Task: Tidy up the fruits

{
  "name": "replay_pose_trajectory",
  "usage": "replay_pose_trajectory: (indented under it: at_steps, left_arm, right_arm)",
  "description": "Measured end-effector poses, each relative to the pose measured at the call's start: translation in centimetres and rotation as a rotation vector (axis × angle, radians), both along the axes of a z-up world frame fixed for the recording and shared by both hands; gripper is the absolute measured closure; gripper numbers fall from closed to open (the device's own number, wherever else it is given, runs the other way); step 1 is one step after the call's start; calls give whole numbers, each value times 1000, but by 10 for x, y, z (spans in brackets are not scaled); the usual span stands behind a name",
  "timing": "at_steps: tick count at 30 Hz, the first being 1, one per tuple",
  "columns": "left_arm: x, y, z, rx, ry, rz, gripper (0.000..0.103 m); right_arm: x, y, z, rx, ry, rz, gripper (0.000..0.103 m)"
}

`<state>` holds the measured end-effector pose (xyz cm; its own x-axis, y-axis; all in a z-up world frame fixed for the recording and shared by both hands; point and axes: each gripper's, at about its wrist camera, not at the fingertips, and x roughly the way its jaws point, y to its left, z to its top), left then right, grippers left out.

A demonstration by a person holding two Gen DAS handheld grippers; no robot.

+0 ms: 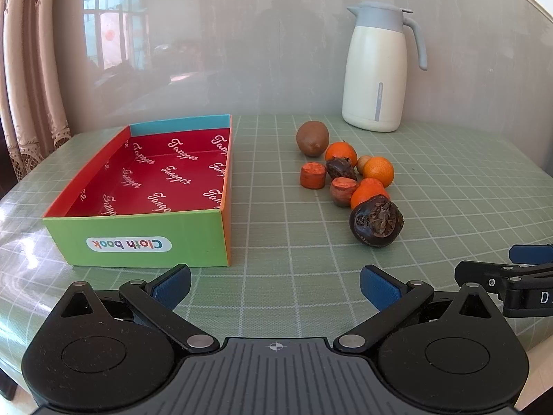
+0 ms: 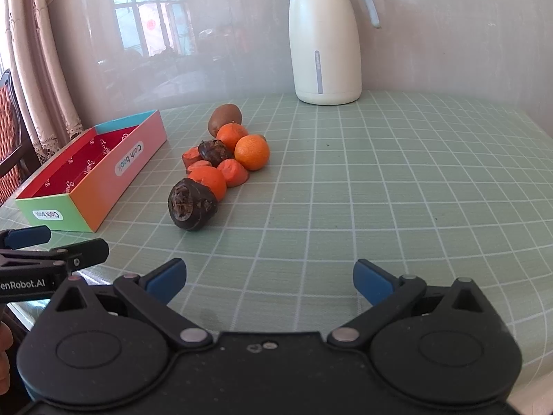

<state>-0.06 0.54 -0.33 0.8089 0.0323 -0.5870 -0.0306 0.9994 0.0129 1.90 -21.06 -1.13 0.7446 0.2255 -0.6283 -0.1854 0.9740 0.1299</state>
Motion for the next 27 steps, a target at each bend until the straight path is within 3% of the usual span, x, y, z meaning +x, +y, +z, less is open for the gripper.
replay_pose_trajectory:
  at_steps: [27]
  left_arm:
    - [0,-2,1,1,-2,3,0]
  right_arm:
    - [0,0,-1,-5,3,2,0]
